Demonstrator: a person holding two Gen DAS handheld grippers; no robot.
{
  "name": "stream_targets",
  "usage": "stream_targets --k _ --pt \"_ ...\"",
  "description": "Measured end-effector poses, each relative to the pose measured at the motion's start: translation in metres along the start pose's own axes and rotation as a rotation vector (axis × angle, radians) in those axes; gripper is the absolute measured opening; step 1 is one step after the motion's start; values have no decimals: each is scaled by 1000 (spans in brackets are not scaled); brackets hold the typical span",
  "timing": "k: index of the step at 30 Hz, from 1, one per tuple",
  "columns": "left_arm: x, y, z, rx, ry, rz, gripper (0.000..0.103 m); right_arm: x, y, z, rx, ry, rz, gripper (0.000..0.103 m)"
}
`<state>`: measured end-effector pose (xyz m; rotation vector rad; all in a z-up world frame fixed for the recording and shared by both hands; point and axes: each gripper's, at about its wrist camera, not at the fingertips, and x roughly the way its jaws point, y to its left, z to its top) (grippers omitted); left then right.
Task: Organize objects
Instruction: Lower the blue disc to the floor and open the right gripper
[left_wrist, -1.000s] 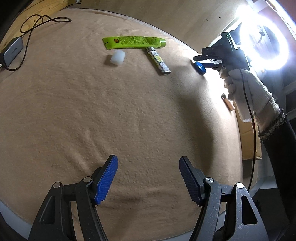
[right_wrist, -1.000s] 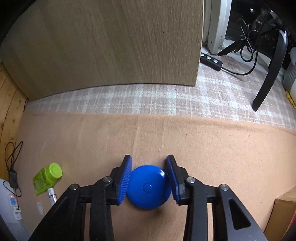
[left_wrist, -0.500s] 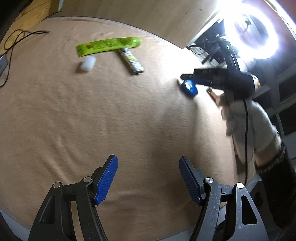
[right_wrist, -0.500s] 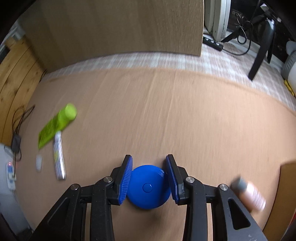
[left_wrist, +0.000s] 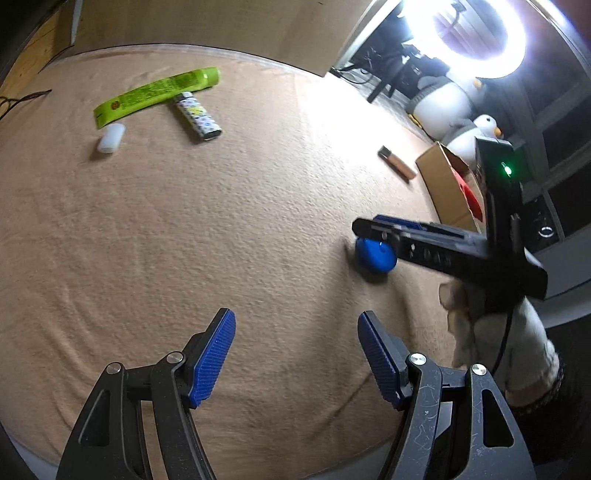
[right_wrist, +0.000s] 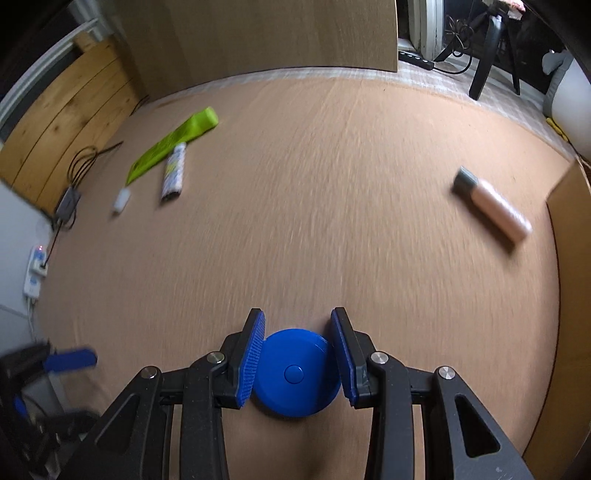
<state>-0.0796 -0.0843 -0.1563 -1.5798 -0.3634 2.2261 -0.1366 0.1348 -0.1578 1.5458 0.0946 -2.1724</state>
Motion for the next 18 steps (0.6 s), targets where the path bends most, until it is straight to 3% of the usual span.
stream_targets --k 2,6,7,18 --pt "1 -5 -1 13 3 2 72 -6 -3 -11 7 -15 13 37" --pt "2 -10 -2 28 6 6 72 -16 -8 -27 40 -50 38 61" --pt "3 -12 -2 30 7 7 72 -18 -7 -30 40 -58 32 63" --pt "-2 -13 -4 33 -5 21 72 -18 10 -49 -25 -77 -75 64"
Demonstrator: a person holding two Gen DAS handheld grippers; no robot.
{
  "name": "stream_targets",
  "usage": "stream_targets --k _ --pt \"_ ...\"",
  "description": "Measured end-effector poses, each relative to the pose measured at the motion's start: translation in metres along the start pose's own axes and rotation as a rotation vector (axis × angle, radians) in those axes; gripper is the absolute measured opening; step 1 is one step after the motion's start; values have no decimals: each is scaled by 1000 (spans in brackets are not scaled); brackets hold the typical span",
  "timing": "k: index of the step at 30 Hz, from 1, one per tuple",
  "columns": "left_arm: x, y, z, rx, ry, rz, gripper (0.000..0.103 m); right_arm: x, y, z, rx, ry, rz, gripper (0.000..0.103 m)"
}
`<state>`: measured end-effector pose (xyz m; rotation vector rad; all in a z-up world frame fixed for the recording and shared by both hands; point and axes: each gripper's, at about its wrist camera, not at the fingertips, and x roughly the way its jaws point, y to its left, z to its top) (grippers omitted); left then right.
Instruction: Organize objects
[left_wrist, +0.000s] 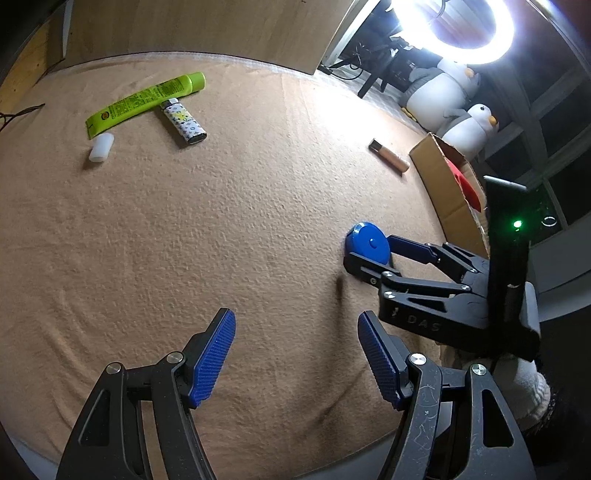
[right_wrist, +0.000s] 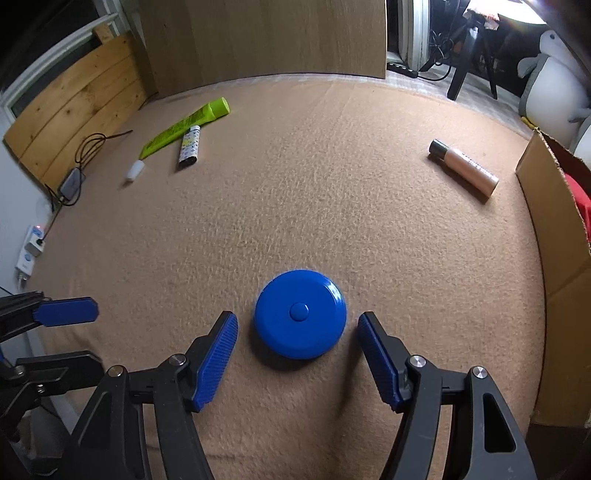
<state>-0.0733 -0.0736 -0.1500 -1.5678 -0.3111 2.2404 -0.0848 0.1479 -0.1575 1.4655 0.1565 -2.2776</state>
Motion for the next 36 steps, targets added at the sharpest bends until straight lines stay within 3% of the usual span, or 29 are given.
stream_targets --k 8,10,13,22,29,36 --pt "-5 7 -3 -21 -9 7 72 4 11 0 -70 8 -87 63" --pt "-4 8 -3 -24 -10 8 72 3 10 0 -72 4 -99 55" --pt "-5 8 -4 -24 -10 7 72 2 8 1 -70 1 -98 46" --pt "-1 1 1 -12 -6 4 72 -8 0 3 -38 -7 -69 46" --pt "7 -11 5 6 4 -3 72 -47 -27 9 34 -79 -62 46" --pt "13 -25 10 25 9 -8 72 -88 -75 6 139 -156 -110 46"
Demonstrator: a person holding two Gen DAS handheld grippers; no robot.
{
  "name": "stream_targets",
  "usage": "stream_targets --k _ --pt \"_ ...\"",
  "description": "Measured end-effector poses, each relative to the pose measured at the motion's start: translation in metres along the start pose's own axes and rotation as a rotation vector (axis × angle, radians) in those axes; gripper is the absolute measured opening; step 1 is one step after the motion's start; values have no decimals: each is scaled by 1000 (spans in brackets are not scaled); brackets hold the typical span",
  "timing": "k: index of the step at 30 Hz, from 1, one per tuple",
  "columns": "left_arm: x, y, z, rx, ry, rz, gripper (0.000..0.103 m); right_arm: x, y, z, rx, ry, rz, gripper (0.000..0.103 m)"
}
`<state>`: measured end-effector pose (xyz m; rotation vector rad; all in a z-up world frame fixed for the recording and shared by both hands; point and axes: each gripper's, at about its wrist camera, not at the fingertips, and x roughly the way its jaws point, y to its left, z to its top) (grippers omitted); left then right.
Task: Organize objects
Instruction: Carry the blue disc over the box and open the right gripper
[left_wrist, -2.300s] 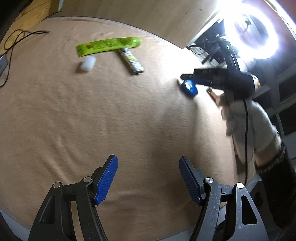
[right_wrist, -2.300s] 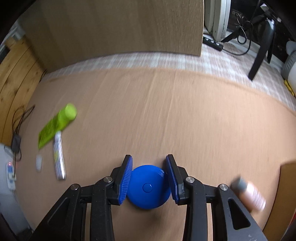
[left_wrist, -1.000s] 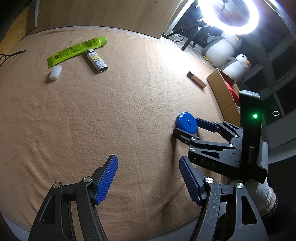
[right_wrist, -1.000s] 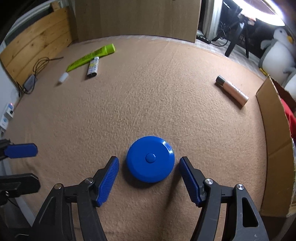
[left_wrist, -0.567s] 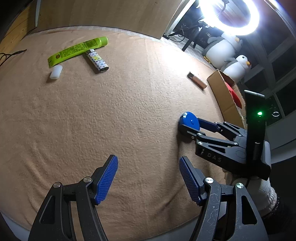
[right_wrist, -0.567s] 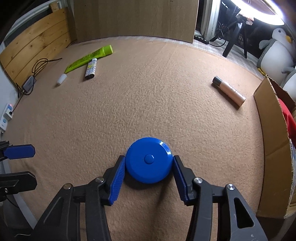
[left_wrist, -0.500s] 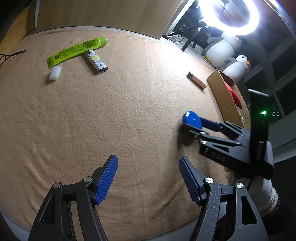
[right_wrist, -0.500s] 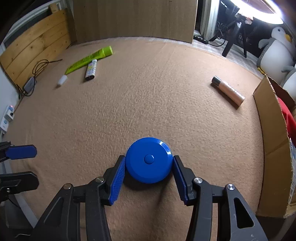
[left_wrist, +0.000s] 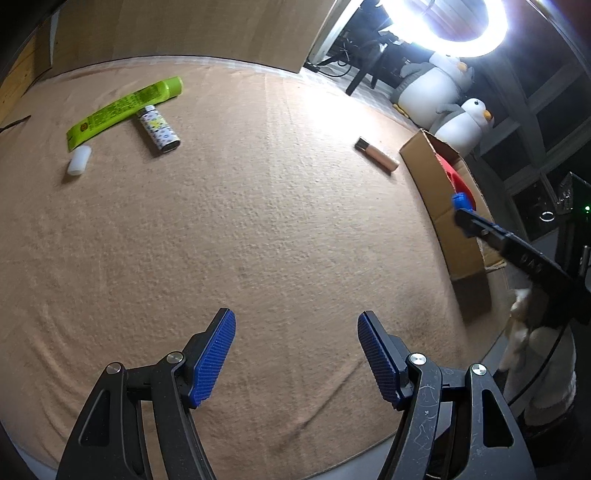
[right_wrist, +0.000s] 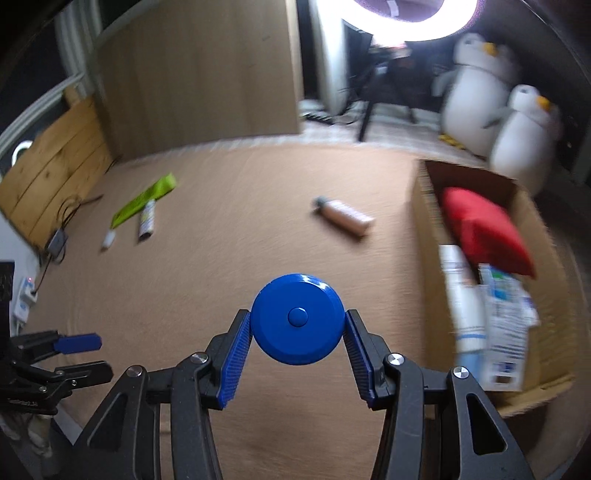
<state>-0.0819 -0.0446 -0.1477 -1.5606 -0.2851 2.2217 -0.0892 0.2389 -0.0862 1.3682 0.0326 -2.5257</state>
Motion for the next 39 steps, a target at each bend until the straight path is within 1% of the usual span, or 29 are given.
stream_targets --k 4,8,13,17,24,26,28,29,35,39 --pt "5 -9 2 10 5 -3 72 -15 -38 3 81 -33 -46 46" --pt "10 -18 5 17 11 -5 72 -22 -74 3 145 -46 -97 46" --pt "17 -26 7 22 18 -7 72 -23 -108 2 190 -51 -162 46" --pt "22 -31 10 25 22 -7 72 -23 -129 -1 225 -46 -184 46" --pt "26 -37 12 33 25 -13 72 -22 -143 -5 248 -38 -193 47" --pt "27 -38 12 34 26 -15 72 -22 -143 -4 246 -34 -193 50" --pt "27 -39 11 36 27 -16 72 -25 -142 -4 245 -49 -202 58" --pt "27 -39 11 37 28 -18 72 -26 -142 -3 244 -54 -201 59" --pt "26 -40 9 39 27 -19 72 -28 -137 -3 245 -50 -181 59" --pt "22 -38 8 39 24 -17 72 -31 -130 -3 249 -66 -152 59"
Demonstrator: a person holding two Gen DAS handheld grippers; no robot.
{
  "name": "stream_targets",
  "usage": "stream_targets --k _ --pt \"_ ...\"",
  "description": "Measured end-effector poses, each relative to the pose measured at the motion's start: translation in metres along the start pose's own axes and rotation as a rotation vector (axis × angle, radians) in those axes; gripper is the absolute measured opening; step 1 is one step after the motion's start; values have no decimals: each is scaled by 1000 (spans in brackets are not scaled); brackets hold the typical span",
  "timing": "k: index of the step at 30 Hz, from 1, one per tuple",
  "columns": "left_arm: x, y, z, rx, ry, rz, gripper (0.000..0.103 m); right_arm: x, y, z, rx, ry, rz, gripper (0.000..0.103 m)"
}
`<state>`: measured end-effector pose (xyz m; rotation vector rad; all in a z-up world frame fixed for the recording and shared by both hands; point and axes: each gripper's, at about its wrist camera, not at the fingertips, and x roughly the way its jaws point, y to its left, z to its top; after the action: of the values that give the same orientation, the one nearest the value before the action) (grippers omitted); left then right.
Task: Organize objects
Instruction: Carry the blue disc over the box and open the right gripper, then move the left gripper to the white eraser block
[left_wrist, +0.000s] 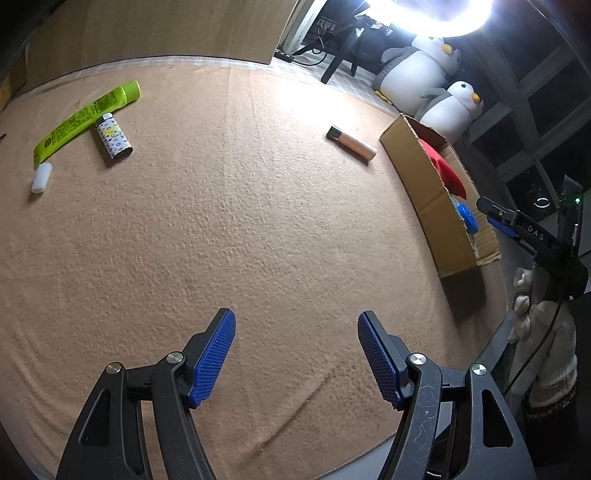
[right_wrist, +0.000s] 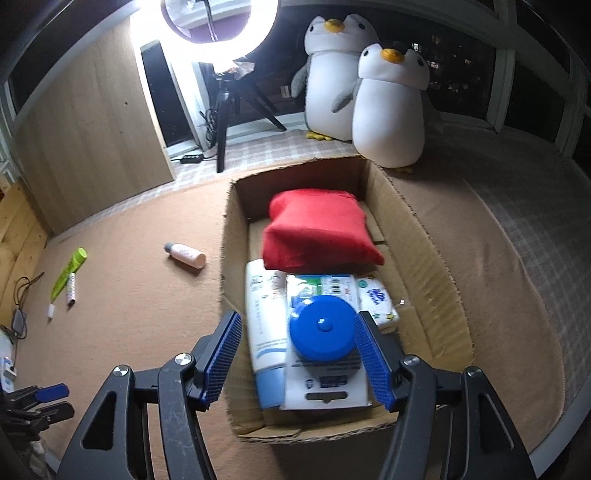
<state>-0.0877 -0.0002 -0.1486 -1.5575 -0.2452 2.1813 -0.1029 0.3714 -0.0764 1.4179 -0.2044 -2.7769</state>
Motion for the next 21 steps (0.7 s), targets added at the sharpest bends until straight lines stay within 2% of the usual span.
stream_targets --k 12,18,21 --pt "-15 28 -8 -39 -17 24 72 -5 47 -6 -46 -8 149 60" --pt "-27 57 -6 -84 -43 50 72 0 83 -13 -126 13 207 60" --pt "-36 82 2 -129 -72 90 72 2 97 -17 -146 32 227 60"
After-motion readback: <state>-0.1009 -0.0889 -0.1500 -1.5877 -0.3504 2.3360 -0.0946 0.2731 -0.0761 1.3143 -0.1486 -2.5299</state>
